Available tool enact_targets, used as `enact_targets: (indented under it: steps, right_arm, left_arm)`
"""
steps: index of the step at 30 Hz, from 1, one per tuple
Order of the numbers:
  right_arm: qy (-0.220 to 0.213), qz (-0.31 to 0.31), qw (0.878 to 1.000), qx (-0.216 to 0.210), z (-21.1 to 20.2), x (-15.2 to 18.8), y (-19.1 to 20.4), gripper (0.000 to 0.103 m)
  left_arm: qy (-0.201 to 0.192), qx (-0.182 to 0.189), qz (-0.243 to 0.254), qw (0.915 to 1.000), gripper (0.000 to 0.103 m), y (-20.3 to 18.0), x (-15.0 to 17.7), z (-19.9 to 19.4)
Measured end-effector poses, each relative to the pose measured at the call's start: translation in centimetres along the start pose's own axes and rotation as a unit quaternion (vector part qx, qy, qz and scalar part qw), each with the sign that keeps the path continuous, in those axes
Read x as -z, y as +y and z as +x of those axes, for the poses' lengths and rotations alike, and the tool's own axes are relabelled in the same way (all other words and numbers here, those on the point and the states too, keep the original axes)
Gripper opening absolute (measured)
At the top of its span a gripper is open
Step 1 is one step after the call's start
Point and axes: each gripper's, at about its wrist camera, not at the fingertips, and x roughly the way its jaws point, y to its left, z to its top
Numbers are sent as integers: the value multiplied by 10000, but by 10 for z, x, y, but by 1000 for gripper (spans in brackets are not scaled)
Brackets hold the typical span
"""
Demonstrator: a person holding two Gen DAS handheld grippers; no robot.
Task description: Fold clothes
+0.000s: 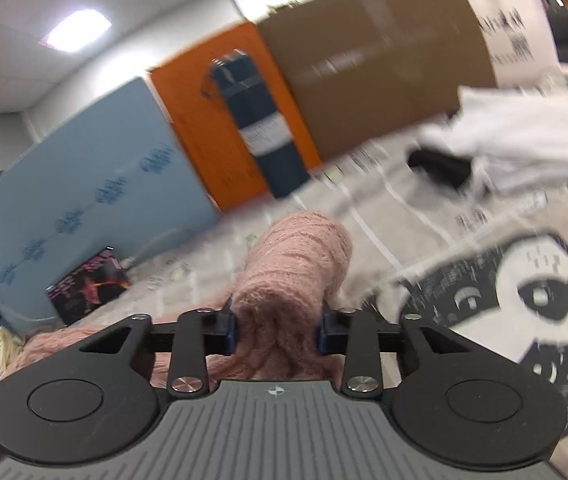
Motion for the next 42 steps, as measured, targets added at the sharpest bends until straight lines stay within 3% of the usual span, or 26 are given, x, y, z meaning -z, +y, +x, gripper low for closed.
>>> enact_targets:
  steps: [4, 9, 14, 20, 24, 27, 29, 33, 36, 42]
  right_arm:
    - [-447, -332, 9984, -72, -17, -7, 10, 24]
    - [-636, -421, 9966, 301, -22, -21, 0, 22]
    - [-614, -612, 9943, 615, -16, -26, -2, 22]
    - [-899, -1545, 9825, 513, -16, -15, 41, 22]
    - [-1081, -2309, 9668, 196, -17, -2, 82, 22]
    - [-1263, -2930, 9477, -16, -18, 10, 117, 22]
    - [-1391, -3468, 9275, -69, -17, 22, 141, 22]
    - [-1556, -4583, 8745, -315, -16, 59, 186, 22]
    - [-1544, -5083, 8450, -609, -16, 83, 209, 22]
    - [-702, -4706, 8686, -1384, -2, 93, 222, 24]
  left_arm:
    - [-19, 29, 25, 10000, 98, 0, 0, 0]
    - [-134, 100, 62, 9998, 98, -1, 0, -4]
    - [-40, -368, 233, 9990, 98, -3, 1, 1]
    - [74, -812, 390, 9959, 98, -3, 1, 6]
    - [-87, -701, 197, 9973, 98, 1, -1, -1]
    - [-208, -617, 53, 9979, 98, 5, -4, -6]
    - [-289, -561, -43, 9980, 98, 7, -5, -9]
    - [-450, -449, -236, 9977, 98, 12, -8, -16]
    - [-571, -367, -382, 9970, 98, 15, -10, -21]
    - [-923, -95, -627, 9937, 98, 20, -11, -31]
